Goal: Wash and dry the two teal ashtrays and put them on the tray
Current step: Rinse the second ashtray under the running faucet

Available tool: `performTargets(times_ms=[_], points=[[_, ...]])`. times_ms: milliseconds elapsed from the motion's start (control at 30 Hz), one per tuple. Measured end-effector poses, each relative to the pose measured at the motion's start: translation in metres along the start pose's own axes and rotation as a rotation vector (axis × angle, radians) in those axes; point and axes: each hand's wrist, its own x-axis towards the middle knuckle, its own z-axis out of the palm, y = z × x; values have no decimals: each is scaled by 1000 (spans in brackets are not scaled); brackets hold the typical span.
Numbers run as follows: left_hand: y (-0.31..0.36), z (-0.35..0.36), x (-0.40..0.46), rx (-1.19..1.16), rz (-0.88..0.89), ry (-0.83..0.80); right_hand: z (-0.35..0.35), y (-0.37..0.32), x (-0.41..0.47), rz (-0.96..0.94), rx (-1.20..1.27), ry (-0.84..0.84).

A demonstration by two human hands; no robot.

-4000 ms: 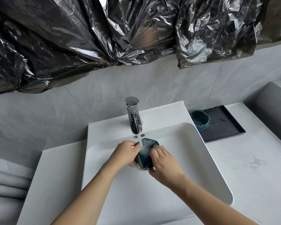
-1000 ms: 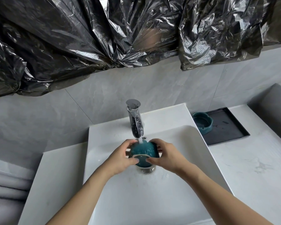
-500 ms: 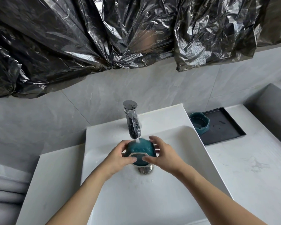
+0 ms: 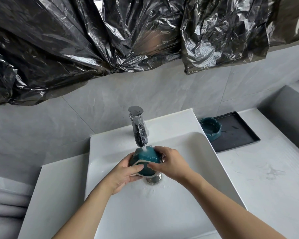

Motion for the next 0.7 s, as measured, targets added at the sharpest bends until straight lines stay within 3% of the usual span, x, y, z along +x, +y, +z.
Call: performTargets(times_ms=[233,400,467,533,633,700], points=[[13,-7,-5,115,-92,-16,3,0,6,125,126,-67],[36,-7,1,412,-74,184,4,2,14,373,373,-28],[51,-6,1,684,59,373,0,0,15,436,436,-2],[70,1,-7,922,320,538,-6,0,17,484,444,6],[105,23,-15,1082,689,505,-9,0,16,537,406,-21],[110,35,-13,1207,718,446,-10,-2,12,558,389,-33]])
